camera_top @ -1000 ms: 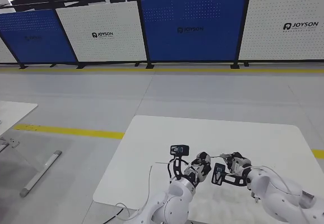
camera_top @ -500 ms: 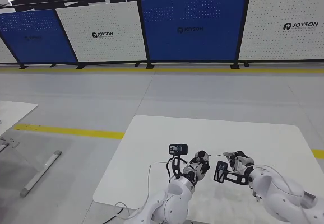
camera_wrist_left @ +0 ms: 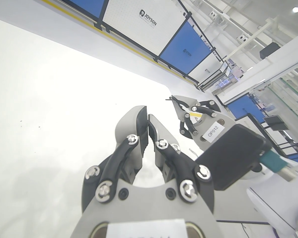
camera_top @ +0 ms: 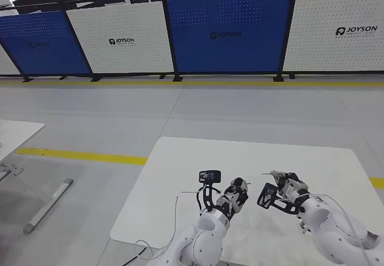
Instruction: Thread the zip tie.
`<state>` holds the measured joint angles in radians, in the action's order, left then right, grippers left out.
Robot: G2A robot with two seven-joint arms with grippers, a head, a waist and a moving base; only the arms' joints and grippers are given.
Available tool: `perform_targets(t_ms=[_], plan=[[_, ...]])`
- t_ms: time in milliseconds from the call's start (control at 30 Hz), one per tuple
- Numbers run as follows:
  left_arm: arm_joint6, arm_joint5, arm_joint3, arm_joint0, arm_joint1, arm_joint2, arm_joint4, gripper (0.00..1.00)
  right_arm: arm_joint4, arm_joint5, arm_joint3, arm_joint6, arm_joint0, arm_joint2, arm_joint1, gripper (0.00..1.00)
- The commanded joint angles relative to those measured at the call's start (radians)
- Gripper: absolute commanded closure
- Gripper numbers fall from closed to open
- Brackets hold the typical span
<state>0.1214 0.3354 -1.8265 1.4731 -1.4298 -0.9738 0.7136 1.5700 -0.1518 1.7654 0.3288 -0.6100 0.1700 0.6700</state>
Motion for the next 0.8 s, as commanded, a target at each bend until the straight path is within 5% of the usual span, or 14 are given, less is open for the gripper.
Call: perform_targets(t_ms=[0,233,533,667,767], plan=[[0.000,0.000,0.000,0.000,0.000,0.000,0.000,1.00,0.000,0.000,0.000,0.000,0.000,0.000,0.000,1.00],[0.000,0.000,0.000,0.000,0.000,0.000,0.000,1.00,0.000,0.009,-0.023,-0.021,0.006,0.005,0.002,1.00],[0.000,0.000,0.000,0.000,0.000,0.000,0.000,1.00,0.000,-0.167,-0.057,-0.003,0.038,0.000,-0.024,1.00],[0.000,0.000,0.000,0.000,0.000,0.000,0.000,1.00,0.000,-0.185,-0.069,-0.130,0.018,0.000,-0.041,1.00],[0.000,0.000,0.000,0.000,0.000,0.000,0.000,1.00,0.000,-0.185,-0.069,-0.130,0.018,0.000,-0.041,1.00]])
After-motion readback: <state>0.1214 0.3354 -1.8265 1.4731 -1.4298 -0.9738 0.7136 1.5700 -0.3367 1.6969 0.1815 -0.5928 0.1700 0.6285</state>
